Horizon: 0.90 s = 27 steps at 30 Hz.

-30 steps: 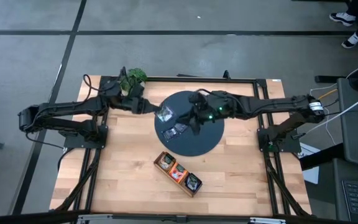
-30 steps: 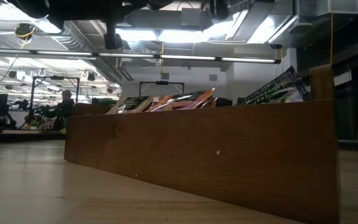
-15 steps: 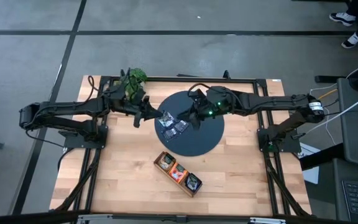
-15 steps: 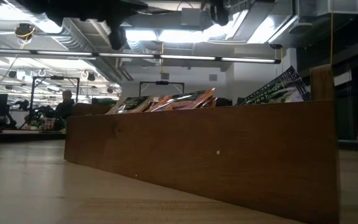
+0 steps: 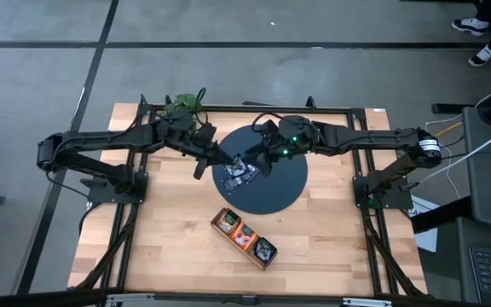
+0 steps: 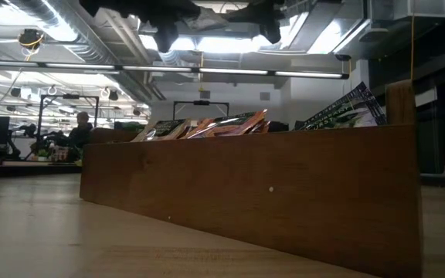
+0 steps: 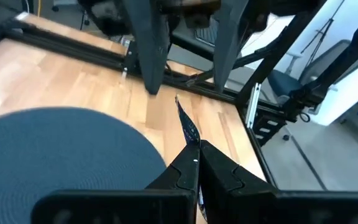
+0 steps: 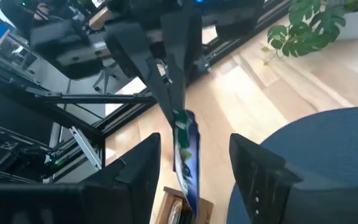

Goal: Pick & Place Tea
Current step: Put the violet tea bag into the right section of the wooden organizer

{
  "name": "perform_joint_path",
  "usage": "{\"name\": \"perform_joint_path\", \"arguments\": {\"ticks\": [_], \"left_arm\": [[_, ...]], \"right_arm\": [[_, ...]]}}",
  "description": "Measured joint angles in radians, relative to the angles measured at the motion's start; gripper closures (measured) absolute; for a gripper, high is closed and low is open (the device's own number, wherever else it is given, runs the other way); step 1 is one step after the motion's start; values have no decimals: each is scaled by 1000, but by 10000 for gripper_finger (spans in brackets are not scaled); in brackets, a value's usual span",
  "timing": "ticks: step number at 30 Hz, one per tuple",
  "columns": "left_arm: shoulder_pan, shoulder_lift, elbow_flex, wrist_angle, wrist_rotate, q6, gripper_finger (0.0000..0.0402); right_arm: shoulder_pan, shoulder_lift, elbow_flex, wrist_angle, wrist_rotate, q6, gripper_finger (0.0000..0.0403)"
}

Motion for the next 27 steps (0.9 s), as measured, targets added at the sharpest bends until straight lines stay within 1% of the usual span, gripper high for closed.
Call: {"name": "perform_joint_path", "arguments": {"ticks": [6, 11, 19, 23, 27], "left_arm": [[0, 21, 25, 35, 10, 19, 400], [0, 21, 35, 37, 10, 48, 400], [0, 22, 35, 34, 10, 47, 400], [0, 22, 35, 40, 10, 53, 400], [0, 22, 35, 40, 9, 53, 400]], "right_arm": [[0, 0, 0, -8, 0, -2, 216], [0, 0, 0, 1, 1, -26, 218], [0, 0, 0, 35, 1, -31, 220], [0, 0, 0, 34, 1, -31, 248], [0, 8, 0, 43, 1, -29, 300]]}}
